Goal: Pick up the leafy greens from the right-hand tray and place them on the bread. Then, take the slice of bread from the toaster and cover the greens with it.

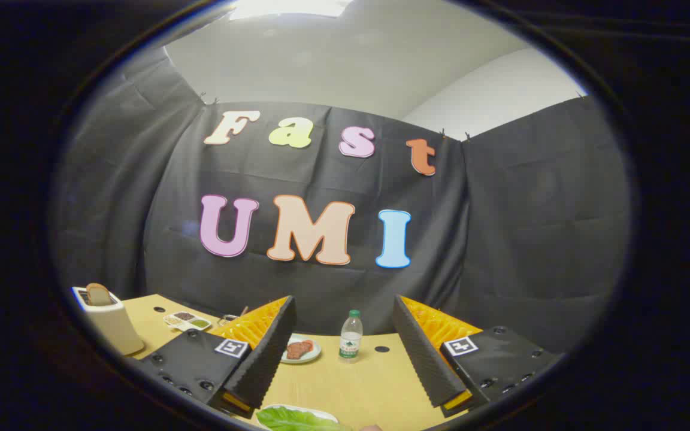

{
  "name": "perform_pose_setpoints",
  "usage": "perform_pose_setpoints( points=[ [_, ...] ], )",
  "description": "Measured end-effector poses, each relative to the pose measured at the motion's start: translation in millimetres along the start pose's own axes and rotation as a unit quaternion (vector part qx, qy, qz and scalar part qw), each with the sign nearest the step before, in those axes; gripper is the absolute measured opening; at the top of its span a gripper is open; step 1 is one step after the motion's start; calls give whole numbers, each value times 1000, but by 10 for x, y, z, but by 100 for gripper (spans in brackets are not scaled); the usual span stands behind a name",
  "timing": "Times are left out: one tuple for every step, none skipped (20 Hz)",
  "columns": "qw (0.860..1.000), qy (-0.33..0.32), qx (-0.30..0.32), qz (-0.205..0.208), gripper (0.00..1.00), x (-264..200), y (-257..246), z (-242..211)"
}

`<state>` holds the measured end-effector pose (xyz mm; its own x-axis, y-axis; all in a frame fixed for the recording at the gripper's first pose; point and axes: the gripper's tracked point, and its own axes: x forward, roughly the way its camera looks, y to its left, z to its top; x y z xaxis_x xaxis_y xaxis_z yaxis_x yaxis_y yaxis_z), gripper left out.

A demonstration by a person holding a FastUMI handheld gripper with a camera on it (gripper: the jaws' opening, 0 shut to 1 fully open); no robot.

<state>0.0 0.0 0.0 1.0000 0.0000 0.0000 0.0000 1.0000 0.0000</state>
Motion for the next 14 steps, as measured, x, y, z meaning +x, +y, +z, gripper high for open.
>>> perform_pose_setpoints(
  points=[
    [1000,-1,1,-2,100,21,-27,-3],
    [1000,-1,3,-3,100,43,-58,-20],
    [1000,-2,6,-3,100,56,-72,-22],
    [1000,-3,8,-3,100,70,-81,-21],
    [1000,-3,8,-2,100,90,-83,-34],
    [1000,-2,7,0,100,106,-91,-39],
    [1000,-3,6,1,100,106,-108,-50],
    [1000,-5,6,4,100,96,-115,-47],
    [1000,-5,8,6,100,97,-127,-65],
    [1000,-4,11,8,100,100,-138,-78],
    [1000,-2,14,10,100,101,-150,-118],
    [1000,-2,17,11,100,101,-170,-126],
    [1000,-4,22,14,100,105,-181,-127],
    [999,-7,27,18,100,102,-177,-116]
  ],
)
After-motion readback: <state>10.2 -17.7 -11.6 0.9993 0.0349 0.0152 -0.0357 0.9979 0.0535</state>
